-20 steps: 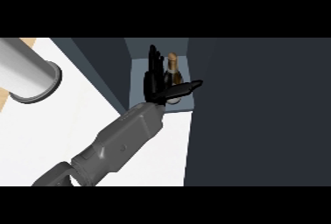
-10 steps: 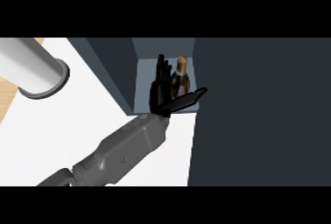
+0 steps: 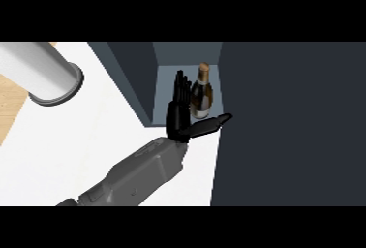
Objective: Pick up the wine, place it into the cabinet and close the cabinet
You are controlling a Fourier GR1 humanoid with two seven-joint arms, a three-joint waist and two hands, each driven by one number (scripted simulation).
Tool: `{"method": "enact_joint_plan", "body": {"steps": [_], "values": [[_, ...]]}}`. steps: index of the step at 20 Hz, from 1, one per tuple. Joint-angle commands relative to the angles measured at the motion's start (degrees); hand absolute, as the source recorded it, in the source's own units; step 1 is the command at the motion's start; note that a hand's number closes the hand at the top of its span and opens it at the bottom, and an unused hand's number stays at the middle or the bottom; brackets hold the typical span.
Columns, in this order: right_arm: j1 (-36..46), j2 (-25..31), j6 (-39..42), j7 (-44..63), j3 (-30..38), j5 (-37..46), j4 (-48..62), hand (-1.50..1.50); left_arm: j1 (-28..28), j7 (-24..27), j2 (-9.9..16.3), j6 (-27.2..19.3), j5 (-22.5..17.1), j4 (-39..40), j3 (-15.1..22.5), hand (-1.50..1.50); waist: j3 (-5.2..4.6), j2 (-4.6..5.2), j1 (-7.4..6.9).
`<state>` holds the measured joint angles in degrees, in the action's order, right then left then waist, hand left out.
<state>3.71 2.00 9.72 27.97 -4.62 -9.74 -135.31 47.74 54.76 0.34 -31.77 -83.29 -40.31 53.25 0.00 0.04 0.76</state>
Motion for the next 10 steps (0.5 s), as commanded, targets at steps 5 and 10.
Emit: {"method": "enact_joint_plan", "body": {"steps": [5, 10], "values": [[-2.0, 0.4, 0.2, -0.4, 2.4, -1.7, -0.1, -1.50, -7.8, -2.7, 4.9, -1.1, 9.1, -12.2, -1.5, -1.50, 0.02, -0.18, -0.84], [-2.9, -0.1, 1.1, -3.1, 0.6, 0.2, 0.1, -1.50, -14.1, -4.1, 10.2, 1.2, 14.4, -21.8, 1.0, -1.50, 0.01, -0.19, -0.95]]}}
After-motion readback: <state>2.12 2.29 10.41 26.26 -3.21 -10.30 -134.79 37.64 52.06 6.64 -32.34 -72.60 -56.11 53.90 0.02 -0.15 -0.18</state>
